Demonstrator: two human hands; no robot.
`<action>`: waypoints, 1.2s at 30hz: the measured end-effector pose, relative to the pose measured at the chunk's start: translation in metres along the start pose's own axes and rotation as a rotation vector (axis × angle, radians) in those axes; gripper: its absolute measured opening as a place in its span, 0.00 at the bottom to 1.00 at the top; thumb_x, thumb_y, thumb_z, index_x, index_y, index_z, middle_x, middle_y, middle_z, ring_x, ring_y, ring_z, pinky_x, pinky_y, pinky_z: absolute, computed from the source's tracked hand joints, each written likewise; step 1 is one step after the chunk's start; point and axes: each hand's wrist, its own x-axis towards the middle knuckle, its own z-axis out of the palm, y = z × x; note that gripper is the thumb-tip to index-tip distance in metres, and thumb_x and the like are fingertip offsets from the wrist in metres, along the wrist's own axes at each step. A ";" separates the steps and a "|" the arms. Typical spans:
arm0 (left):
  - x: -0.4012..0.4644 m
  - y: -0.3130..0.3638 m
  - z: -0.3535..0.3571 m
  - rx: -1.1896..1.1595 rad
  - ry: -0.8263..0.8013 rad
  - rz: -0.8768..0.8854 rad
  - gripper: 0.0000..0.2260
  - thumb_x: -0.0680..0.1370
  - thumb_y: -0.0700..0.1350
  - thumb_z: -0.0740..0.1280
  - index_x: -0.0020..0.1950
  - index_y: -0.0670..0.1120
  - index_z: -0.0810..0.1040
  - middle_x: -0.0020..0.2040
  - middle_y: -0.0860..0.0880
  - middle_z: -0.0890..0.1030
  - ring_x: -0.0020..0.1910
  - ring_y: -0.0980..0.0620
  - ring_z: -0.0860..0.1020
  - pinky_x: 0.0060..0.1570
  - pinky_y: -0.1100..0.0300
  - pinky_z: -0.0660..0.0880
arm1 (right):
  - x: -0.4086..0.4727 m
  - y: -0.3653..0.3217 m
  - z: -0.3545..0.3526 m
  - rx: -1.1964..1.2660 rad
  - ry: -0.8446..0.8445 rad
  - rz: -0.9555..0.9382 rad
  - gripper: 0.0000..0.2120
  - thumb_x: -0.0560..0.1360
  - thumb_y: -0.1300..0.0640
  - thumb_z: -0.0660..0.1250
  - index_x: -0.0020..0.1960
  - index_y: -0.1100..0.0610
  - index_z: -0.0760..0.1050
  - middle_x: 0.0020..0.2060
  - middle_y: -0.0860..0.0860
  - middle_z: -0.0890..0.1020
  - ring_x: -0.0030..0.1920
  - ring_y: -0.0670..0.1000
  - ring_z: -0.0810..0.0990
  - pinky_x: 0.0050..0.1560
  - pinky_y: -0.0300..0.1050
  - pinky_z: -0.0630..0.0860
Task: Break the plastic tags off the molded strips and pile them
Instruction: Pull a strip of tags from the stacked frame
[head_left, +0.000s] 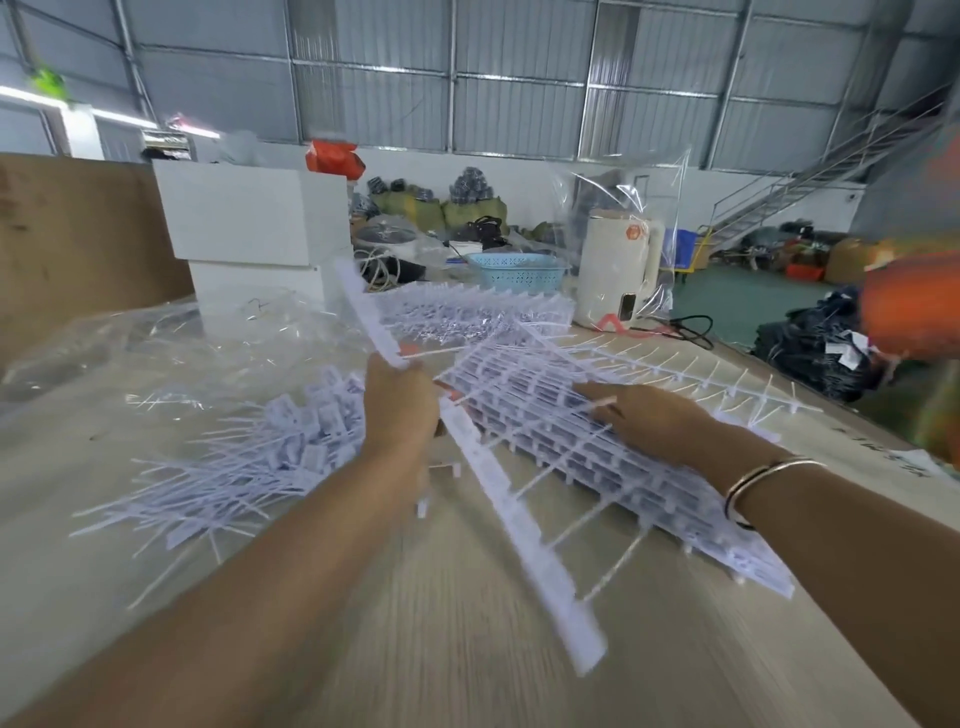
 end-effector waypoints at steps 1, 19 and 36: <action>-0.003 0.004 -0.007 0.023 -0.086 -0.006 0.09 0.80 0.39 0.58 0.58 0.47 0.71 0.42 0.45 0.77 0.31 0.49 0.75 0.27 0.59 0.69 | 0.001 0.000 0.000 -0.008 -0.008 0.005 0.22 0.82 0.49 0.52 0.75 0.43 0.55 0.73 0.47 0.64 0.71 0.53 0.65 0.68 0.52 0.64; -0.005 0.044 -0.109 0.112 -0.817 -0.336 0.11 0.73 0.45 0.62 0.53 0.44 0.77 0.24 0.49 0.71 0.18 0.55 0.67 0.19 0.70 0.63 | -0.018 -0.022 0.040 -0.572 0.147 -0.085 0.30 0.79 0.37 0.46 0.74 0.40 0.35 0.76 0.47 0.39 0.76 0.53 0.45 0.71 0.62 0.54; -0.008 0.033 -0.137 1.138 -1.016 0.144 0.07 0.77 0.50 0.62 0.45 0.52 0.79 0.33 0.51 0.76 0.32 0.55 0.74 0.36 0.62 0.69 | -0.045 -0.153 0.044 0.804 -0.015 -0.255 0.09 0.77 0.54 0.64 0.38 0.49 0.77 0.32 0.47 0.73 0.32 0.44 0.70 0.36 0.36 0.66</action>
